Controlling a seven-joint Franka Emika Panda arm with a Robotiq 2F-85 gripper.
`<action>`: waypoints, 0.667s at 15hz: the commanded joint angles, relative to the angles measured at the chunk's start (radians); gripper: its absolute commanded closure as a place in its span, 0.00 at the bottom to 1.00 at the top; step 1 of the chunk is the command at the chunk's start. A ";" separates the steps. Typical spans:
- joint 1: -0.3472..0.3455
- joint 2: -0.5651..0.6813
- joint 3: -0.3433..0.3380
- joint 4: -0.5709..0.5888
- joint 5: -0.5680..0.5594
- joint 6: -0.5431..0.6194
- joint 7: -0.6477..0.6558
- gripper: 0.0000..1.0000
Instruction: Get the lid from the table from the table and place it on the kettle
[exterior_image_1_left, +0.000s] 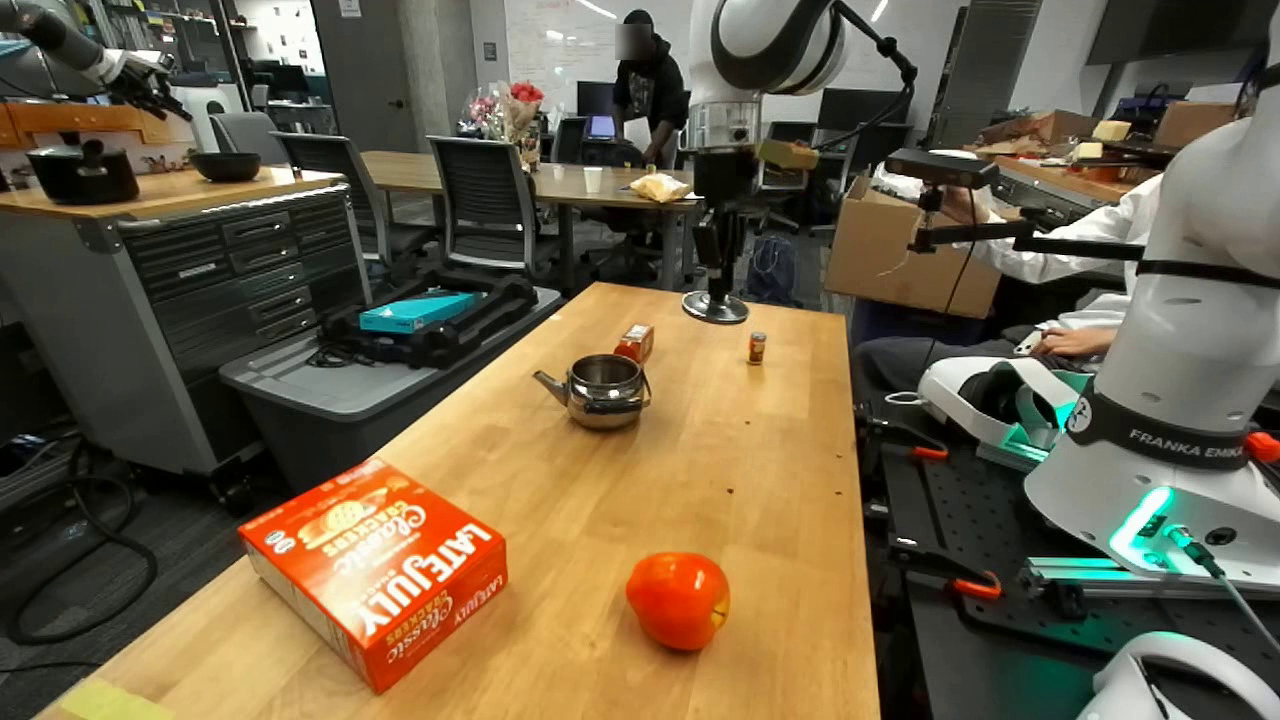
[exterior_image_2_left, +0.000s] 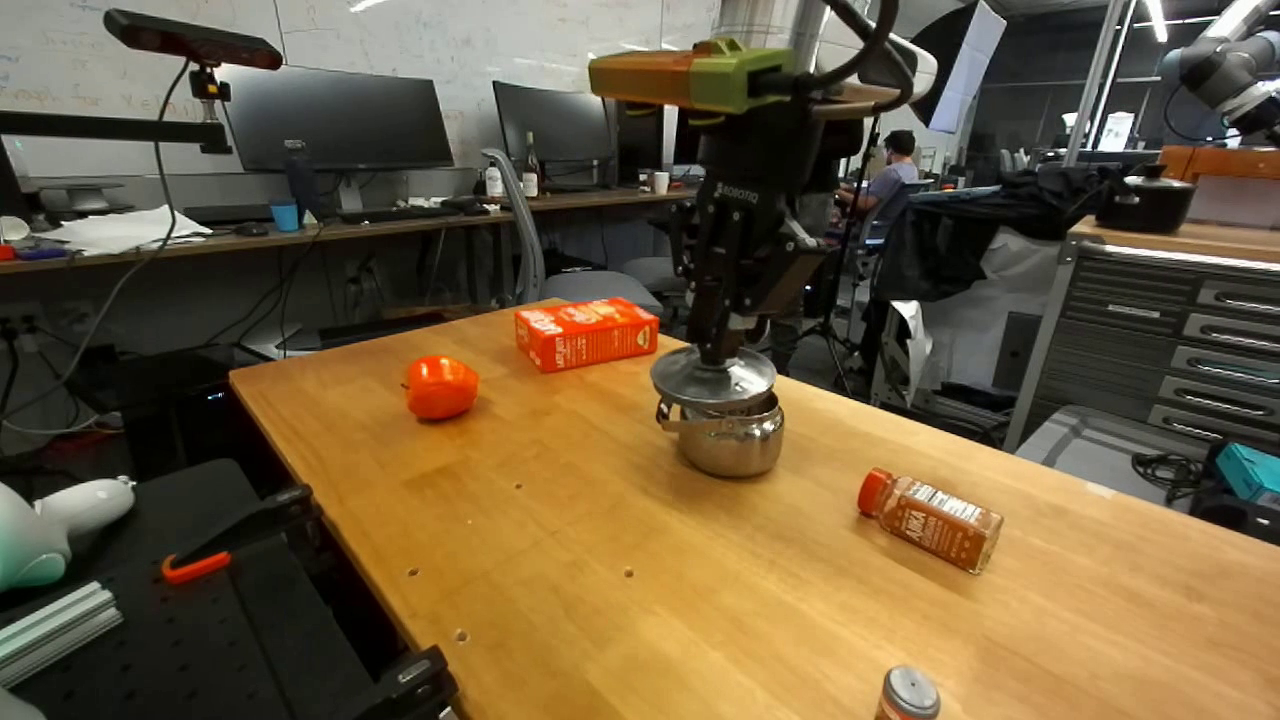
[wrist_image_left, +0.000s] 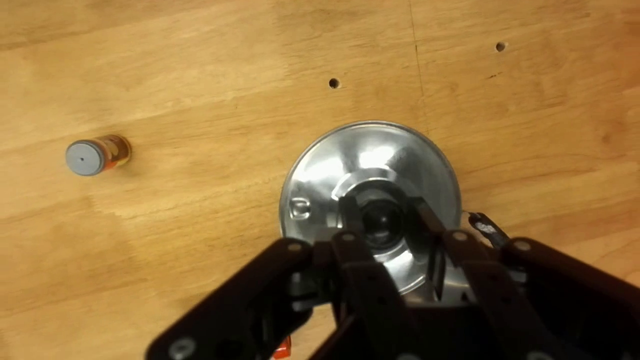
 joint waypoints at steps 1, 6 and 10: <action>0.016 -0.011 0.003 0.043 0.023 -0.033 0.028 0.93; 0.028 0.017 0.006 0.095 0.055 -0.024 0.037 0.93; 0.038 0.045 0.016 0.142 0.060 -0.023 0.066 0.93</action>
